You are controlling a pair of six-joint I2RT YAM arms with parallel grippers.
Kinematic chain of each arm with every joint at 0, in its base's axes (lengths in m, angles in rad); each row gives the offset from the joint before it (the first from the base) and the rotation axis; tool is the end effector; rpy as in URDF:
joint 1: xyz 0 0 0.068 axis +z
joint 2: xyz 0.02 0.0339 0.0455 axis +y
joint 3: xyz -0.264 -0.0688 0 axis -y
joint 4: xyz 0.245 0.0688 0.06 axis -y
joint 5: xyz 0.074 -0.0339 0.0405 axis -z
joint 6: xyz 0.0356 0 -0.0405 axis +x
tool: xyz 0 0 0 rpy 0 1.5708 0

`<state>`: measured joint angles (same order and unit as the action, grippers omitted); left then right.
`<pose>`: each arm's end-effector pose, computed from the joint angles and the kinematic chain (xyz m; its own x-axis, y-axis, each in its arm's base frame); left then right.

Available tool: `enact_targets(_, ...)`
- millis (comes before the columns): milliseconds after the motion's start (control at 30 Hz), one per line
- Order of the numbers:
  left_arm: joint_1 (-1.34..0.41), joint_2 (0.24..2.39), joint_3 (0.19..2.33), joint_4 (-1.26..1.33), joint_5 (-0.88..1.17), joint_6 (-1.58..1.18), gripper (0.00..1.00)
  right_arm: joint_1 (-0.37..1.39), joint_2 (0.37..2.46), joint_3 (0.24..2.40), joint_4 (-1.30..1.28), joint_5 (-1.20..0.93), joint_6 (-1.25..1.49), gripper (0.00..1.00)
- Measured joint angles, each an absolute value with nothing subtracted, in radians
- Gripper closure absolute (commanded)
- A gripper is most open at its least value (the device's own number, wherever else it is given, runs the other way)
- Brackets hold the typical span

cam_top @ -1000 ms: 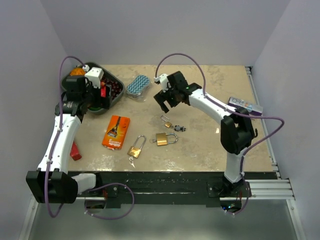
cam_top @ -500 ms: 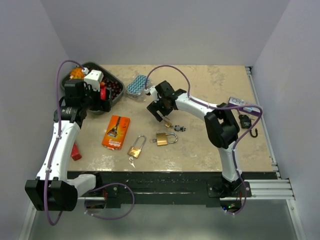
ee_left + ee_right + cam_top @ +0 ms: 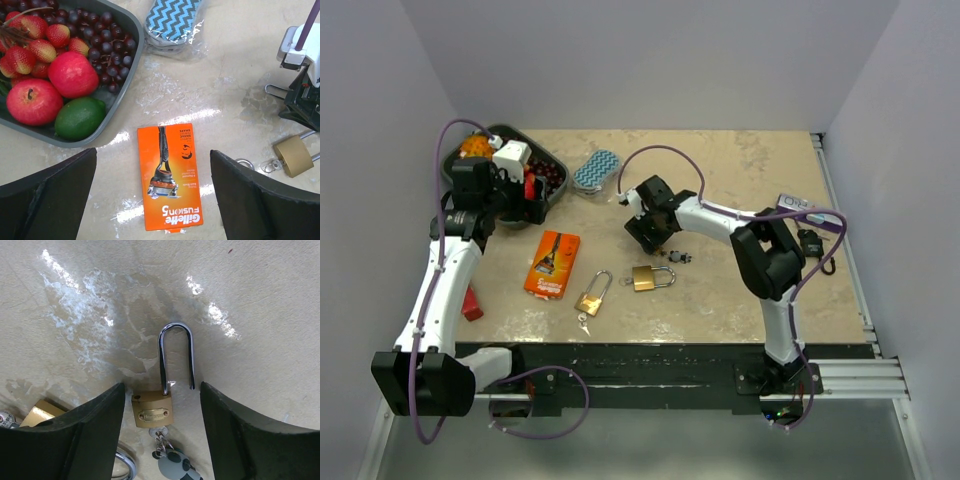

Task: Lock with the key
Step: Pick up the lock from the center of the board.

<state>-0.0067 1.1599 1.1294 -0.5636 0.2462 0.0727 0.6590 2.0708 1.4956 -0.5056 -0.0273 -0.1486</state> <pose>0.2511 -0.0104 0.3473 -0.5431 0.0741 -0.8364 0.2486 0.9656 -0.0759 0.3444 0.2680 0.1656 -0.5978 -0.6502 -0.4690 -0.7187 0.6938 -0.0459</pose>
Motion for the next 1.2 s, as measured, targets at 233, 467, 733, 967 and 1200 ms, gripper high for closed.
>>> enact_targets(233, -0.007, 1.161, 1.129, -0.564, 0.259, 0.073, 0.01, 0.661, 2.053, 1.468, -0.498, -0.041, -0.149, 0.39)
enact_targets(467, -0.007, 1.161, 1.129, -0.564, 0.263, 0.073, 0.01, 0.663, 2.009, 1.420, -0.508, -0.041, -0.149, 0.40)
enact_targets(733, -0.007, 1.161, 1.129, -0.563, 0.283, 0.072, 0.01, 0.668, 2.005, 1.418, -0.506, -0.040, -0.150, 0.49)
enact_targets(967, -0.007, 1.161, 1.129, -0.562, 0.290, 0.072, 0.01, 0.690, 2.005, 1.396, -0.487, -0.024, -0.153, 0.50)
enact_targets(1200, -0.007, 1.161, 1.129, -0.562, 0.292, 0.067, 0.01, 0.723, 2.005, 1.394, -0.469, 0.040, -0.171, 0.84)
